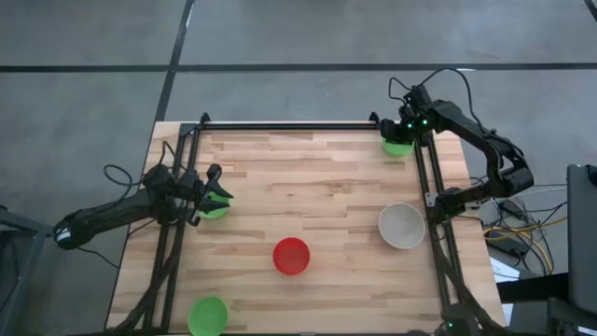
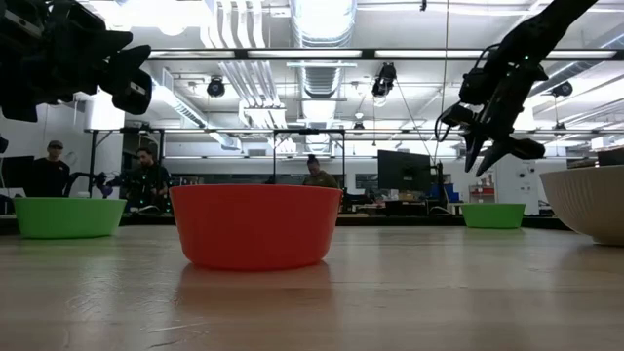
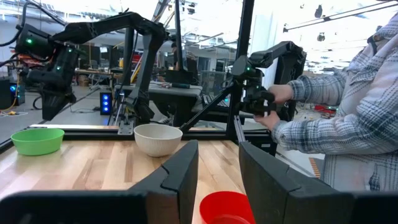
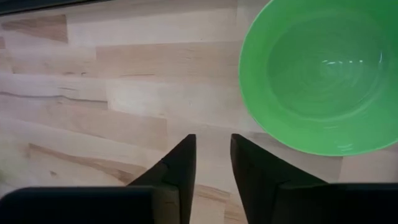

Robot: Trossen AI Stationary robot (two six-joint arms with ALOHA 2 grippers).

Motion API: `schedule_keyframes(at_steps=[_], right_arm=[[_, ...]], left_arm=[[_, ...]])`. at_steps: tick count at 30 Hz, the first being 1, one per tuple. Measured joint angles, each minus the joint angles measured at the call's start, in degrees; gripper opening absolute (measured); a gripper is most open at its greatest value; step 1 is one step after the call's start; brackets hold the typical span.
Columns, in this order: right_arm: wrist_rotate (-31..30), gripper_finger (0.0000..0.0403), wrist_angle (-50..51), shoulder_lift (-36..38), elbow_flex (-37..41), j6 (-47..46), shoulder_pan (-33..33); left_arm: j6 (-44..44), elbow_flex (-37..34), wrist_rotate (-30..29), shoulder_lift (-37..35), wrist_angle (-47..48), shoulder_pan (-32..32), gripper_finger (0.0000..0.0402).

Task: Nest bowls inside each other
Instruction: Stack the top green bowl on the gray bowl

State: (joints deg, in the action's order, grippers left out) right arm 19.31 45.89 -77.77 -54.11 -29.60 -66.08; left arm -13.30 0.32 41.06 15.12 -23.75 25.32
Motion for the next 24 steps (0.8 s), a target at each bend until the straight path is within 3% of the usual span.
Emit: schedule_keyframes(at_steps=[13, 24], right_arm=[[-1.3, 0.013, -0.8, -6.8, 0.0, 0.7, 0.0], [-4.3, 0.0123, -1.3, -11.4, -1.6, 4.8, 0.1]], left_arm=[[0.0, 0.0, 0.0, 0.0, 0.0, 0.0, 0.0122], [0.0, 0.0, 0.0, 0.0, 0.0, 0.1, 0.0122]])
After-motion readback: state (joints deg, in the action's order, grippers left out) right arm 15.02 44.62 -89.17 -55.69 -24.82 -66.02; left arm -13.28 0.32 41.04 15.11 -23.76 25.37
